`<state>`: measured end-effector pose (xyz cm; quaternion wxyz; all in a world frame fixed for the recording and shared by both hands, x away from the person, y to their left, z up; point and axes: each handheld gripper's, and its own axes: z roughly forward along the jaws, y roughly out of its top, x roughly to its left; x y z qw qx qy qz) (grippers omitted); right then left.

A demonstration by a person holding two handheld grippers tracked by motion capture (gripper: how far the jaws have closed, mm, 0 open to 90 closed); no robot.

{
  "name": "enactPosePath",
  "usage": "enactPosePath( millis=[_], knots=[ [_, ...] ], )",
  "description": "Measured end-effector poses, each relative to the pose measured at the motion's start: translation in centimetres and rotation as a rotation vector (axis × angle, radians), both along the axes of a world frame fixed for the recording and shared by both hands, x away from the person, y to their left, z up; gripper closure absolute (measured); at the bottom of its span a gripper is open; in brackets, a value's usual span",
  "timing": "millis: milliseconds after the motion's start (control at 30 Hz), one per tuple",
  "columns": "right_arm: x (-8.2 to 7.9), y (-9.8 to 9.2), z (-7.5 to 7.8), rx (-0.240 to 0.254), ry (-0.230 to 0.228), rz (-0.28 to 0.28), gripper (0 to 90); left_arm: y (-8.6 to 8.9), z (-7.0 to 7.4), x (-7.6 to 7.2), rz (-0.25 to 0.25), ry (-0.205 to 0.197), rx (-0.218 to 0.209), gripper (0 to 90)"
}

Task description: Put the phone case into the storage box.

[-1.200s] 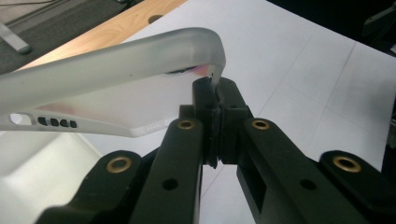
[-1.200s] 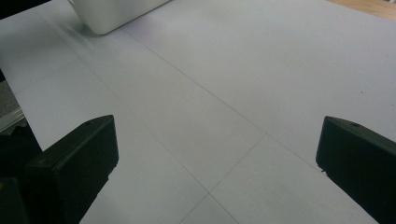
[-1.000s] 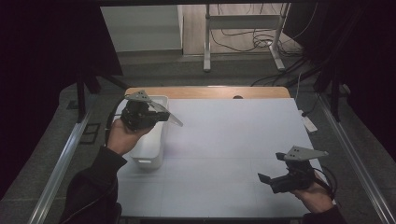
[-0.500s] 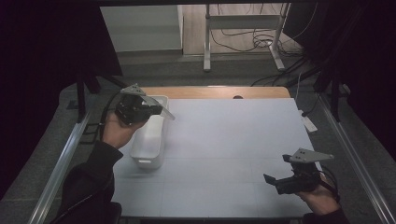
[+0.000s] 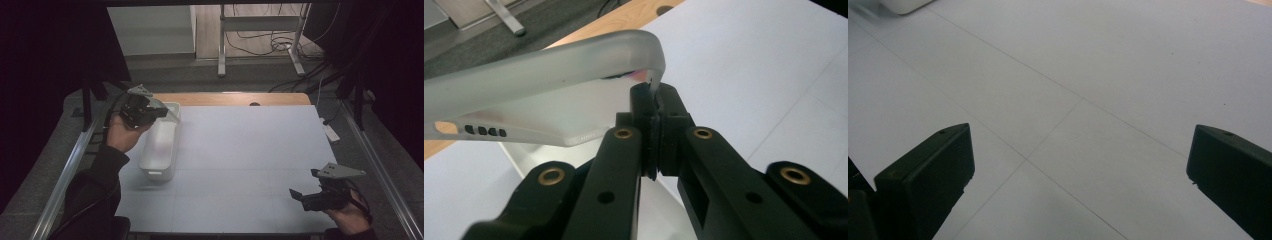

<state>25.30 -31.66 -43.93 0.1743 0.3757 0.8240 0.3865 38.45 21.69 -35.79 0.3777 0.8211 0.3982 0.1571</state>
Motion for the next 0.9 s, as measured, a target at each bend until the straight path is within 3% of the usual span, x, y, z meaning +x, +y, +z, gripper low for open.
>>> enactPosePath(
  millis=[900],
  knots=[
    [-2.1,-2.0,-0.4,-0.025,-0.006,-0.073,0.0,0.2,-1.1,3.1,0.09,0.041,0.061,88.2]
  ],
)
